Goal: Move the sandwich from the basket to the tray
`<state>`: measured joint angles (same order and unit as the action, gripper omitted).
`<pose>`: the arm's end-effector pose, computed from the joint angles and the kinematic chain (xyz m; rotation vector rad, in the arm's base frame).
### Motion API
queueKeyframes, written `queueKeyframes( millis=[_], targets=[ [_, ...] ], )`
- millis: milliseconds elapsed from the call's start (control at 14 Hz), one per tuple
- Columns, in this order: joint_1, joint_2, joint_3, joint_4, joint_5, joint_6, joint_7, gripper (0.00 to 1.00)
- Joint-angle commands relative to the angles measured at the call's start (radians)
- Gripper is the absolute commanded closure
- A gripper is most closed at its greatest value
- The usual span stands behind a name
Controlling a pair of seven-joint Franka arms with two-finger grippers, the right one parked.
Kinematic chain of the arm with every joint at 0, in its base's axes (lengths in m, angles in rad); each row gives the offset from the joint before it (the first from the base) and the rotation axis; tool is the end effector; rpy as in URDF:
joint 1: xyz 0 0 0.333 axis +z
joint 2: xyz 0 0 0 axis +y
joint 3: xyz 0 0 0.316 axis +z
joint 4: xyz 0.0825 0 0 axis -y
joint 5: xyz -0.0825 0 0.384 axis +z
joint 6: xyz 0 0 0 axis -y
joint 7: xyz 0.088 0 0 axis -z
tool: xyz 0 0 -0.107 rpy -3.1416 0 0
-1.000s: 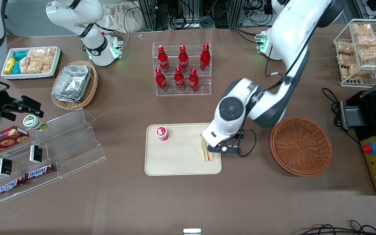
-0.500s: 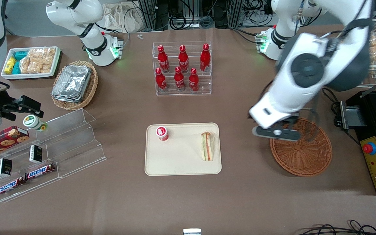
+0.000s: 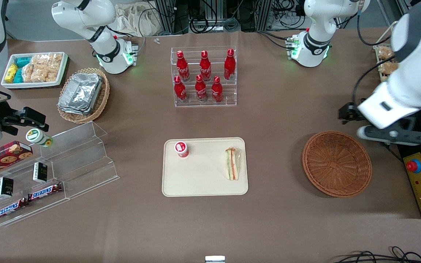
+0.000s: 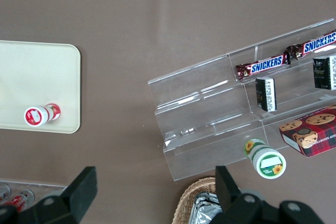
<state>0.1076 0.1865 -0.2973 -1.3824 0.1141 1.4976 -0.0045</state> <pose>0.5963 -0.0834 0.6029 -3.0629 0.2723 0.0883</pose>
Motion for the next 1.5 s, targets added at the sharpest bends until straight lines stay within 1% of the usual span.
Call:
queueKeyframes(
  millis=[0, 143, 214, 357, 500, 857, 1000, 1071, 1143, 1286, 1429],
  targets=[
    [0.060, -0.042, -0.010, -0.029, 0.004, -0.007, 0.076, 0.01],
    [0.060, -0.036, -0.013, -0.030, 0.047, -0.007, 0.069, 0.01],
    [0.064, -0.038, -0.010, -0.030, 0.048, -0.007, 0.066, 0.01],
    [0.105, -0.041, -0.010, -0.032, 0.032, -0.016, 0.067, 0.01],
    [0.118, -0.042, -0.008, -0.032, 0.029, -0.027, 0.067, 0.01],
    [0.119, -0.044, -0.008, -0.030, 0.029, -0.027, 0.008, 0.00],
    [0.119, -0.045, -0.006, -0.030, 0.013, -0.030, 0.011, 0.00],
    [0.112, -0.048, 0.006, -0.029, 0.006, -0.034, 0.015, 0.00],
    [0.086, -0.048, 0.039, -0.029, 0.004, -0.036, 0.015, 0.00],
    [-0.006, -0.055, 0.152, -0.029, -0.026, -0.037, 0.017, 0.00],
    [-0.049, -0.065, 0.199, -0.030, -0.037, -0.037, 0.017, 0.00]
  ],
)
